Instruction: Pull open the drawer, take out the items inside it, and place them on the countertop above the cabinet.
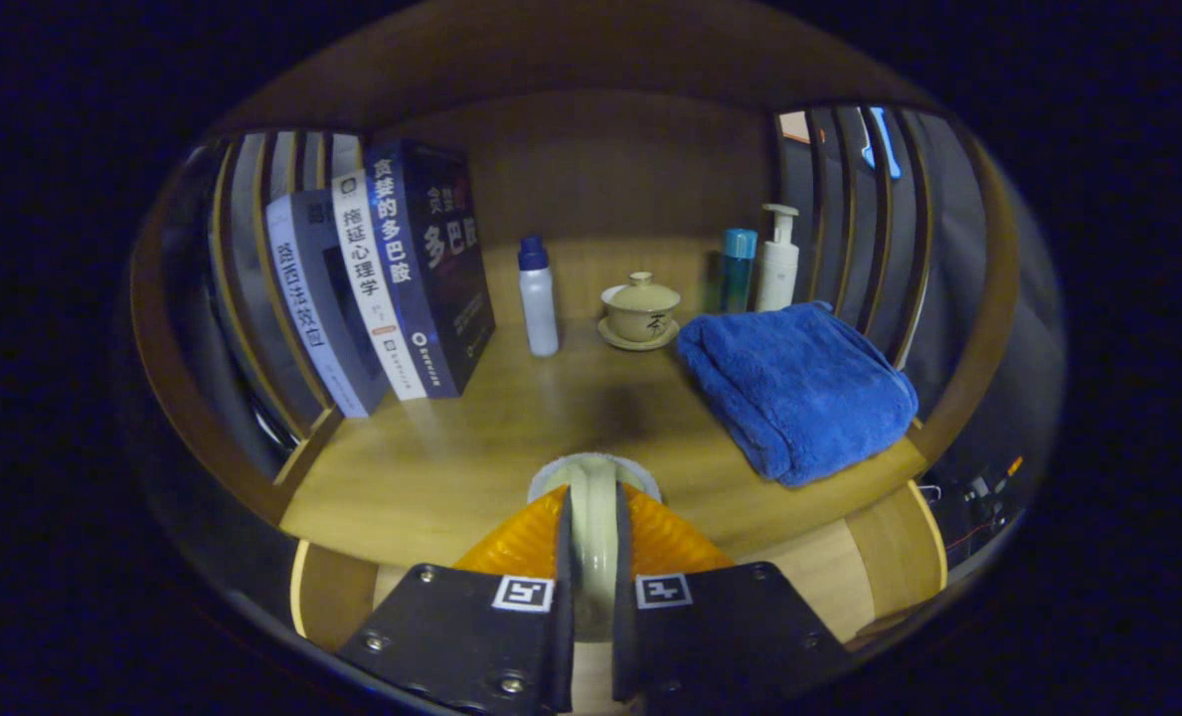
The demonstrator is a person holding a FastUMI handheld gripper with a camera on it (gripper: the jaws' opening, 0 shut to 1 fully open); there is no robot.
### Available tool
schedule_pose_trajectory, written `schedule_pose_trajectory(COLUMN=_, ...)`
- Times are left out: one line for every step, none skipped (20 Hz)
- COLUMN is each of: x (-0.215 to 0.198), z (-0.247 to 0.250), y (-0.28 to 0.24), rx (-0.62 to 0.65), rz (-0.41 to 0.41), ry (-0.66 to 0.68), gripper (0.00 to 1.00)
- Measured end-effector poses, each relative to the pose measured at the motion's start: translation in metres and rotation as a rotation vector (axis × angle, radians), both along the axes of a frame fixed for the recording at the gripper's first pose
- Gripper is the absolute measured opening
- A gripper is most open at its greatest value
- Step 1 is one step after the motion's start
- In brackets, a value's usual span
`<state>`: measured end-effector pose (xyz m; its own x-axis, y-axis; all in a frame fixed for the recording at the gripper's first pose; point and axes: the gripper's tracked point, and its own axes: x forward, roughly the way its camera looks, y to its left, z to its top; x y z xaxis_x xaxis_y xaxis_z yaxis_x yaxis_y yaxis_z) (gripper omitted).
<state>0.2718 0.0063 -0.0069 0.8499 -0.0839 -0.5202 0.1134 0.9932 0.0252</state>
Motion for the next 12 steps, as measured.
schedule_pose_trajectory(x=0.008, z=0.002, y=-0.002, rx=-0.019, rz=-0.003, ry=-0.006, gripper=0.16)
schedule_pose_trajectory(x=0.017, z=0.003, y=-0.002, rx=-0.036, rz=-0.003, ry=-0.015, gripper=0.16)
schedule_pose_trajectory(x=0.023, z=0.003, y=0.000, rx=-0.038, rz=0.002, ry=-0.024, gripper=0.16)
schedule_pose_trajectory(x=0.030, z=0.004, y=0.001, rx=-0.026, rz=0.005, ry=-0.034, gripper=0.16)
schedule_pose_trajectory(x=0.034, z=0.003, y=0.002, rx=-0.012, rz=0.011, ry=-0.040, gripper=0.16)
schedule_pose_trajectory(x=0.038, z=0.003, y=0.001, rx=-0.005, rz=0.016, ry=-0.052, gripper=0.16)
schedule_pose_trajectory(x=0.042, z=0.004, y=0.001, rx=-0.003, rz=0.023, ry=-0.062, gripper=0.16)
schedule_pose_trajectory(x=0.046, z=0.003, y=0.001, rx=0.001, rz=0.027, ry=-0.073, gripper=0.16)
schedule_pose_trajectory(x=0.049, z=0.004, y=0.001, rx=0.005, rz=0.032, ry=-0.083, gripper=0.16)
schedule_pose_trajectory(x=0.051, z=0.004, y=0.001, rx=0.008, rz=0.034, ry=-0.091, gripper=0.16)
schedule_pose_trajectory(x=0.054, z=0.005, y=0.001, rx=0.008, rz=0.036, ry=-0.100, gripper=0.16)
schedule_pose_trajectory(x=0.054, z=0.004, y=0.001, rx=0.008, rz=0.037, ry=-0.105, gripper=0.16)
